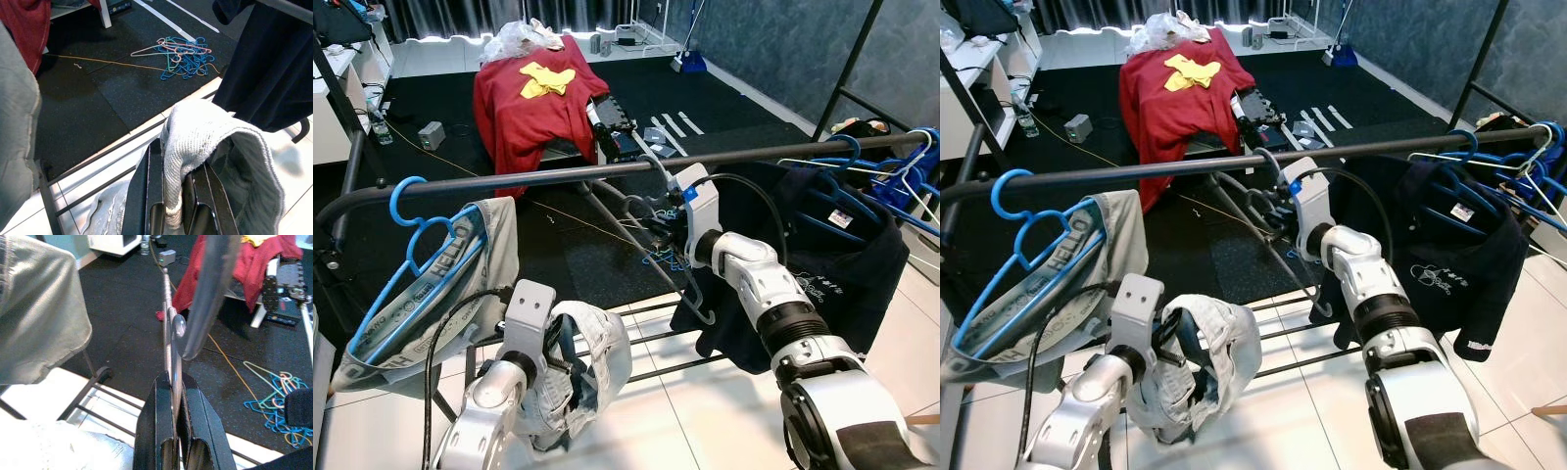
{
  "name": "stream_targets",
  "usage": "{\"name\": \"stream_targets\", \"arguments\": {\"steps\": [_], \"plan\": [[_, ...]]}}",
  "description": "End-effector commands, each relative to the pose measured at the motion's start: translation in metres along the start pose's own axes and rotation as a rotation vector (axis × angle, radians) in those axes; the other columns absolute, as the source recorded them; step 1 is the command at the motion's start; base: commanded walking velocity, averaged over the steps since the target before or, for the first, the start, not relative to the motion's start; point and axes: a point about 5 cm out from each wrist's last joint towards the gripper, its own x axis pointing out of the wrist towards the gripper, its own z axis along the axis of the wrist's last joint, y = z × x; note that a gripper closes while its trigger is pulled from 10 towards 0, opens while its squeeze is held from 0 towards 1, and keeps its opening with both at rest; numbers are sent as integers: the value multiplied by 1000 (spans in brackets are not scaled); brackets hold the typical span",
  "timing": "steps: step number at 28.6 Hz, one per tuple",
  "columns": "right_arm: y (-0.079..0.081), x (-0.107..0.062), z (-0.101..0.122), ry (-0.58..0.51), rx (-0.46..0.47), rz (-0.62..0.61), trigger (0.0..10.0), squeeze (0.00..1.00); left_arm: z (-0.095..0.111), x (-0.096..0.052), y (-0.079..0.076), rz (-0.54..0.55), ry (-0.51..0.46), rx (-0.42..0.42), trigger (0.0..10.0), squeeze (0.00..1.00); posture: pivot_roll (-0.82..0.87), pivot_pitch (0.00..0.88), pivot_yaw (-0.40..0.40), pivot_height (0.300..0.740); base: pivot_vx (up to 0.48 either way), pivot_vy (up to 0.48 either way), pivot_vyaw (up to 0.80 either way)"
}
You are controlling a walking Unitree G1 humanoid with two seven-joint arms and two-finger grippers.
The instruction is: Hang hanger
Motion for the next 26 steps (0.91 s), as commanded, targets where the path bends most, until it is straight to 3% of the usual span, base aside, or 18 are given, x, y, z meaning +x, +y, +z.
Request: {"name": "stream_targets", "arguments": {"steps": [1,5,6,9,10,11,12,13,14,15,16,18,19,20,21,24,25,26], "plan": [[-2,0,4,-11,-27,-13,0,0,5,2,1,-10,-15,27,10000,0,14,90,-25,740,0,0,0],[-5,-3,12,-80,-83,-80,0,0,5,5,3,-7,-18,25,10000,0,-3,79,-20,740,0,0,0],[2,-11,17,-174,-163,-106,0,0,0,7,4,17,-7,3,10000,0,-35,55,4,740,0,0,0],[7,-14,18,-206,-186,-103,0,0,-2,8,5,26,-2,-6,10000,0,-35,55,4,740,0,0,0],[22,-21,9,-180,-270,-25,0,0,-4,9,3,25,1,-13,10000,0,-52,34,24,740,0,0,0],[22,-21,9,-180,-270,-25,0,0,-4,9,3,25,1,-13,10000,0,-52,34,24,740,0,0,0],[36,-28,0,-152,-322,40,0,0,-5,10,1,15,3,-15,10000,0,-58,26,33,740,0,0,0],[36,-28,0,-152,-322,40,0,0,-5,10,1,15,3,-15,10000,0,-58,26,33,740,0,0,0],[52,-36,-11,-108,-361,116,0,0,-5,12,0,3,4,-14,10000,0,-69,31,40,740,0,0,0],[52,-36,-11,-108,-361,116,0,0,-5,12,0,3,4,-14,10000,0,-69,31,40,740,0,0,0],[64,-42,-21,-75,-377,174,0,0,-4,14,-1,-10,3,-9,10000,0,-74,39,42,740,0,0,0],[64,-42,-21,-75,-377,174,0,0,-4,14,-1,-10,3,-9,10000,0,-74,39,42,740,0,0,0],[71,-47,-36,-25,-362,199,0,0,-3,17,-2,-22,3,-2,10000,0,-77,46,47,740,0,0,0],[71,-47,-36,-25,-362,199,0,0,-3,17,-2,-22,3,-2,10000,0,-77,46,47,740,0,0,0],[71,-49,-51,22,-301,152,0,0,-4,18,-3,-32,7,-1,10000,0,-70,42,61,740,0,0,0],[68,-53,-68,74,-255,90,0,0,-7,18,-3,-36,14,-1,10000,0,-68,35,66,740,0,0,0],[60,-58,-85,113,-190,-16,0,0,-11,16,-4,-28,25,-12,10000,0,-67,25,57,740,0,0,0],[60,-58,-85,113,-190,-16,0,0,-11,16,-4,-28,25,-12,10000,0,-67,25,57,740,0,0,0]]}}
